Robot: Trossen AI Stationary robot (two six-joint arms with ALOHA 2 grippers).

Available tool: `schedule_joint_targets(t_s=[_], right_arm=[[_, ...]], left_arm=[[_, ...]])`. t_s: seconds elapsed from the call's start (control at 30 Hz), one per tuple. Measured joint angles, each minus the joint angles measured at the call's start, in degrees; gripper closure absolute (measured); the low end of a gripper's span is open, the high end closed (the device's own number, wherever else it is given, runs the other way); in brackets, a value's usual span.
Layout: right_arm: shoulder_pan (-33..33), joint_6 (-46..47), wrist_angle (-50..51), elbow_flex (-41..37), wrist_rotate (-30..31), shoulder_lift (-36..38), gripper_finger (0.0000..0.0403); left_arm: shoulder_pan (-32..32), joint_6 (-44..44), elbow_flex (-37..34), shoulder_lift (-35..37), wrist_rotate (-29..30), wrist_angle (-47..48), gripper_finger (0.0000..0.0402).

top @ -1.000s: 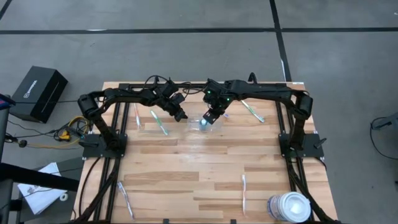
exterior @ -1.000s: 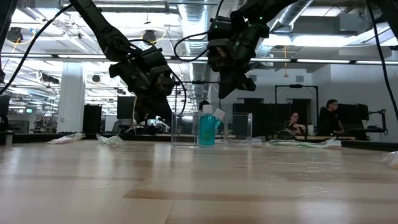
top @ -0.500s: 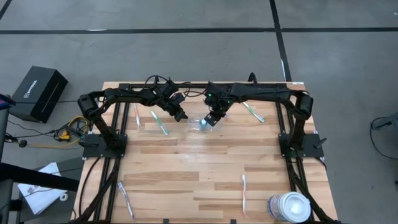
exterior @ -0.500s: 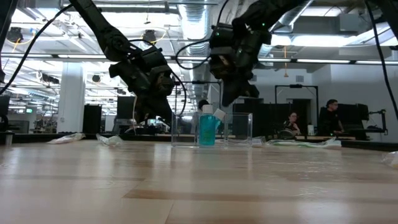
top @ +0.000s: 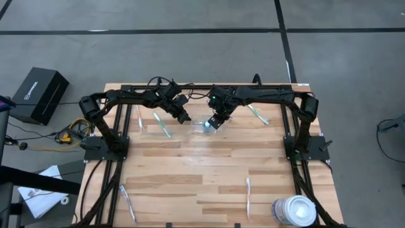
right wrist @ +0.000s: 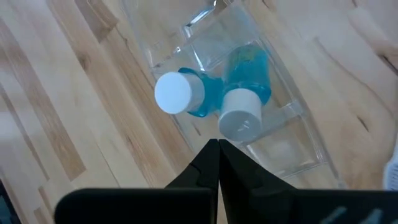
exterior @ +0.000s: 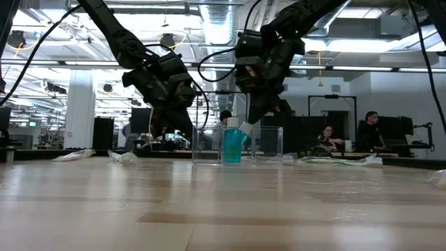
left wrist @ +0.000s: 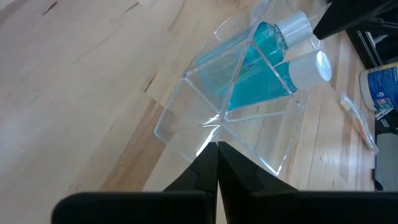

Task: Pick & Place toothbrushing station
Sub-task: Adjust the blue mouthwash in the transparent organizer

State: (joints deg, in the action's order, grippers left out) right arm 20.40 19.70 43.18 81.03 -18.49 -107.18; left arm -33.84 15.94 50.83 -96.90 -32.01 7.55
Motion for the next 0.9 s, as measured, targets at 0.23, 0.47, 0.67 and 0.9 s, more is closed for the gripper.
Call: schedule_joint_targets(t_s=[0.23,0.47,0.67,0.9], right_arm=[[0.5,-0.2,-0.6,0.0,-0.2,0.0,0.0403],[1.7,-0.6,-1.5,0.0,-0.1,0.0,0.0403],[2.0,-0.8,-1.9,0.0,-0.4,0.0,0.0403],[2.0,-0.8,-2.6,0.0,-1.0,0.0,0.0403]], left_arm=[[0.0,0.0,0.0,0.0,0.0,0.0,0.0401],[0.0,0.2,0.0,0.0,0.0,0.1,0.0401],[0.0,0.6,0.0,0.0,0.0,0.1,0.0401],[0.0,0.6,0.0,0.0,0.0,0.0,0.0401]])
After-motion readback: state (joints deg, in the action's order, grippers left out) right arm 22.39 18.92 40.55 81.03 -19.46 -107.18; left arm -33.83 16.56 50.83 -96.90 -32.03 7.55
